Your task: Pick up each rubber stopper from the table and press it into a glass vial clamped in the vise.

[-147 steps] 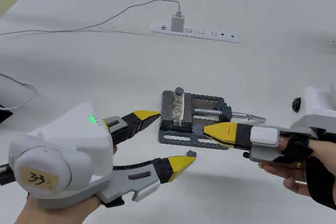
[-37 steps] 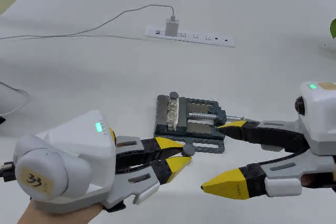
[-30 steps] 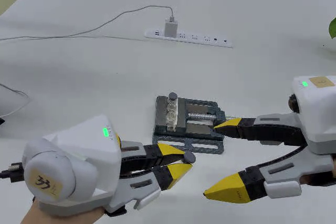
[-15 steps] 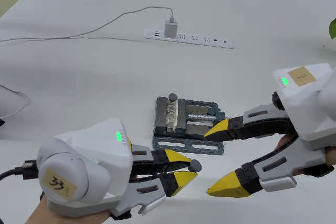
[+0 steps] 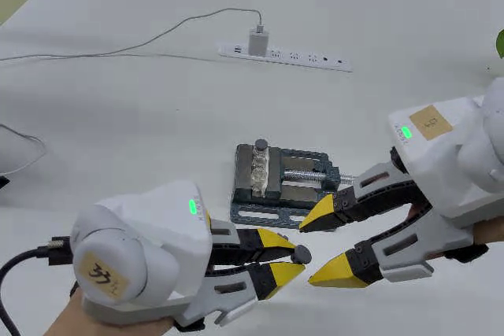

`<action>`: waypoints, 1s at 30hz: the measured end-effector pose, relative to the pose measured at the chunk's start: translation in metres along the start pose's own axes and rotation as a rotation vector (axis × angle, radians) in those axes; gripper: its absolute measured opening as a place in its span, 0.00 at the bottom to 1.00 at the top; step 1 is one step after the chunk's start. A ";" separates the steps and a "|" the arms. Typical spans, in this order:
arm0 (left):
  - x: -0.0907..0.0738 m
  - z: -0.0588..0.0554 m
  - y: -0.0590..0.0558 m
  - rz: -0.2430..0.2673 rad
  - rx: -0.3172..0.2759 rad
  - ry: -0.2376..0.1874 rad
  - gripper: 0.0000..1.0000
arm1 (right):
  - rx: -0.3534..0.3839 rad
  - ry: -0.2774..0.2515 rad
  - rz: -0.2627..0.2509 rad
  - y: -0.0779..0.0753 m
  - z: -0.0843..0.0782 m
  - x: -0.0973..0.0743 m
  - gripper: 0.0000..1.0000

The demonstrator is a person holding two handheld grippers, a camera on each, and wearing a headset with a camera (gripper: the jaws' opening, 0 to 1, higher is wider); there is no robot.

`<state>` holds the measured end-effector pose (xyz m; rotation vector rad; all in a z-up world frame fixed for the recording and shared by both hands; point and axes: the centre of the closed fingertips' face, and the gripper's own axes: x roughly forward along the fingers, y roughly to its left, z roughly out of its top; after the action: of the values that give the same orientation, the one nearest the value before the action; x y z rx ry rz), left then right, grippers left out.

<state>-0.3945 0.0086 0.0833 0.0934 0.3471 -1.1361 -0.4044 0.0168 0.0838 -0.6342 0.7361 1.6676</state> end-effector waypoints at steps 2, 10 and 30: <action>0.000 0.000 0.000 -0.002 0.001 0.001 0.04 | -0.007 0.008 0.008 0.001 -0.001 0.001 0.21; 0.001 -0.001 -0.002 -0.009 -0.005 0.002 0.04 | -0.009 0.010 0.022 0.003 0.000 0.001 0.14; 0.004 -0.001 -0.008 -0.033 -0.010 0.005 0.04 | -0.091 0.098 0.047 0.004 -0.004 0.001 0.07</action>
<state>-0.4000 0.0023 0.0819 0.0813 0.3598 -1.1670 -0.4086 0.0138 0.0816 -0.7733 0.7534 1.7304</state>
